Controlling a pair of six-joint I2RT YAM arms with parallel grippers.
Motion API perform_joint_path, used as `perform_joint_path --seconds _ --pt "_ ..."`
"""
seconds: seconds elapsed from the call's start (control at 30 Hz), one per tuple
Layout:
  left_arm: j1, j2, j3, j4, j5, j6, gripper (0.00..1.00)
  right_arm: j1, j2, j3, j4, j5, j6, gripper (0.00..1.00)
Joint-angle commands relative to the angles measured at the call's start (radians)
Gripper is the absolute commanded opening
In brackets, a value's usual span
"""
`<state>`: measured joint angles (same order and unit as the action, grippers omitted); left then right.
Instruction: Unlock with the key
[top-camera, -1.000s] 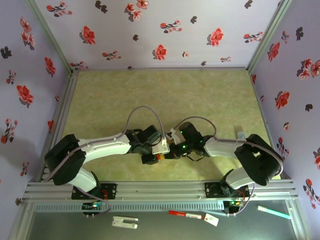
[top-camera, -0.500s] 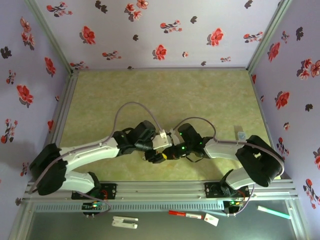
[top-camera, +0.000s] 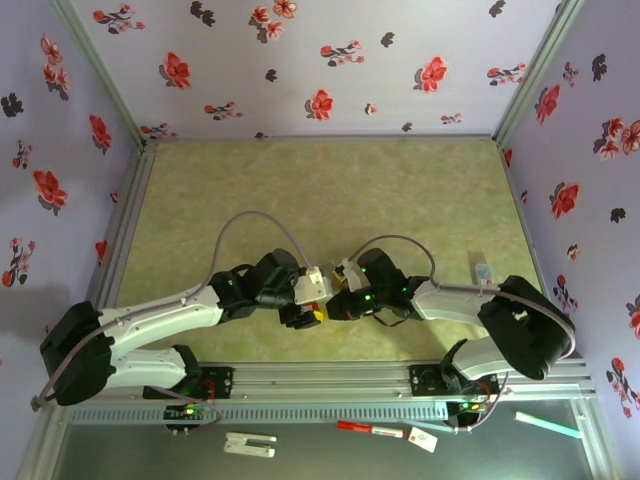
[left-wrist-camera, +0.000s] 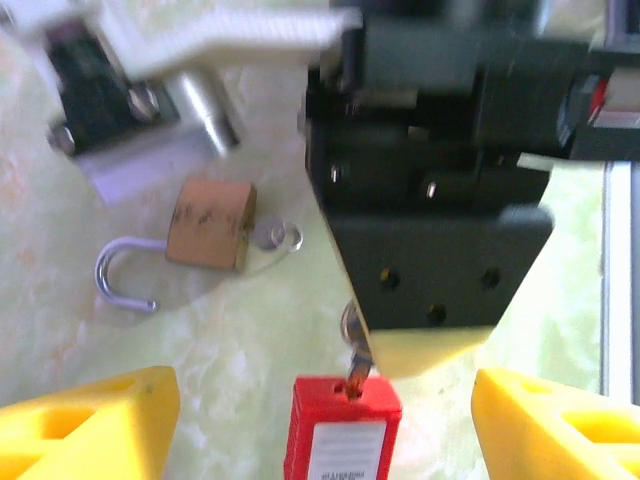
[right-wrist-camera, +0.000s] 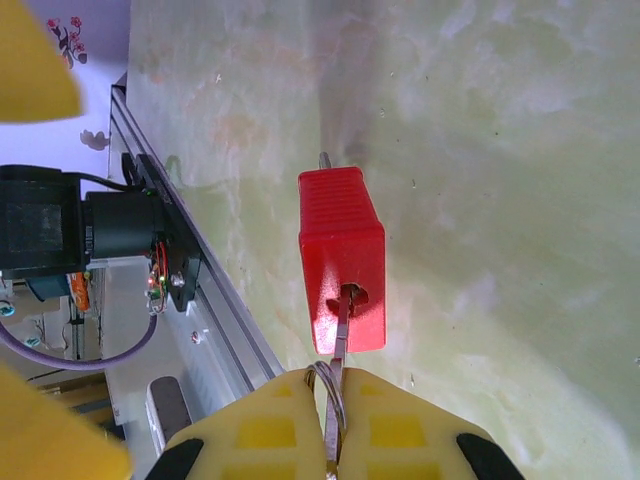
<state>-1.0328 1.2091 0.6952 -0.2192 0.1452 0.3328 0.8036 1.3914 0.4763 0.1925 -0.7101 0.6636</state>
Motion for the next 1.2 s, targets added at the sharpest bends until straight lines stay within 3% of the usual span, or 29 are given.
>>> perform_joint_path --seconds 0.0,0.27,0.5,1.07,1.17 --pt "-0.027 -0.025 -0.045 0.022 -0.106 0.026 0.78 0.005 -0.017 -0.015 -0.042 0.032 0.012 0.00" --pt "-0.139 0.080 -0.095 0.139 -0.369 -0.037 0.77 0.006 -0.006 -0.003 -0.033 0.022 0.018 0.00" --pt "-0.153 0.137 -0.118 0.246 -0.467 -0.022 0.76 0.005 0.000 -0.001 -0.028 0.004 0.025 0.00" --pt "-0.154 0.247 -0.129 0.299 -0.450 -0.036 0.61 0.006 -0.010 -0.021 -0.005 -0.002 0.043 0.00" --pt "-0.153 0.271 -0.119 0.300 -0.459 -0.031 0.51 0.006 -0.018 -0.025 -0.001 -0.003 0.047 0.00"
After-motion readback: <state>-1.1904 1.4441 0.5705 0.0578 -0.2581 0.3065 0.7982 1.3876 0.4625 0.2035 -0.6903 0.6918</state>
